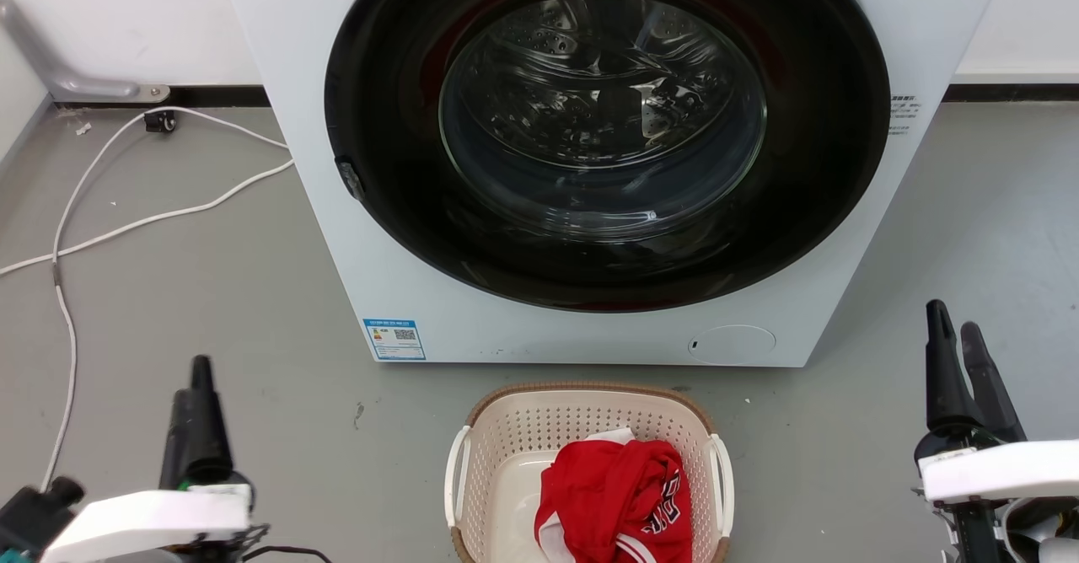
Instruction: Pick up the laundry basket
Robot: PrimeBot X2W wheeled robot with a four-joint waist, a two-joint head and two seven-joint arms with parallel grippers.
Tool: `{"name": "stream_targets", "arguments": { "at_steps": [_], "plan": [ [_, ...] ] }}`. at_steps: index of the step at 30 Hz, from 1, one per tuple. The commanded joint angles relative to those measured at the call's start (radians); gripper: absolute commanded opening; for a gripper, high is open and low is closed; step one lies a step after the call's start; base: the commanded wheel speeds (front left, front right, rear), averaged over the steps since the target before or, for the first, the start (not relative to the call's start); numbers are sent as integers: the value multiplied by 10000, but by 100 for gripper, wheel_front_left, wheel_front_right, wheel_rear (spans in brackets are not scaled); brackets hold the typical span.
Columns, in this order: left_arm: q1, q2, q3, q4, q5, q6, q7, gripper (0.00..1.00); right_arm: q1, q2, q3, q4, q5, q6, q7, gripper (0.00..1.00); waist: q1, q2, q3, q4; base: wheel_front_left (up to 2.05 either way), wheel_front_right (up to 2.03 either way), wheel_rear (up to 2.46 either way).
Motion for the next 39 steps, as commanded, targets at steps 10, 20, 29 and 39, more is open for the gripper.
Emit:
{"name": "stream_targets", "arguments": {
  "at_steps": [10, 20, 29, 39],
  "plan": [
    [302, 44, -1559, -1138, 3097, 382, -355, 100, 183, -26, 368, -719, -2214, 20, -356, 100, 0, -1, 8, 20, 0, 0, 0],
    [333, 52, -2605, -1599, 5207, 974, -639, 100, 370, -26, 542, -832, -3636, 21, -630, 100, 0, -1, -17, -20, 0, 0, 0],
    [268, 242, -3231, -1859, 6212, 1307, -858, 100, 496, -24, 524, -733, -4698, 22, -866, 100, 0, -1, -18, -71, 0, 0, 0],
    [516, 419, -3889, -1471, 7043, 1161, -1089, 100, 620, -22, 571, -205, -5767, 23, -1099, 100, 0, -1, -86, -144, 0, 0, 0]
  ]
}}
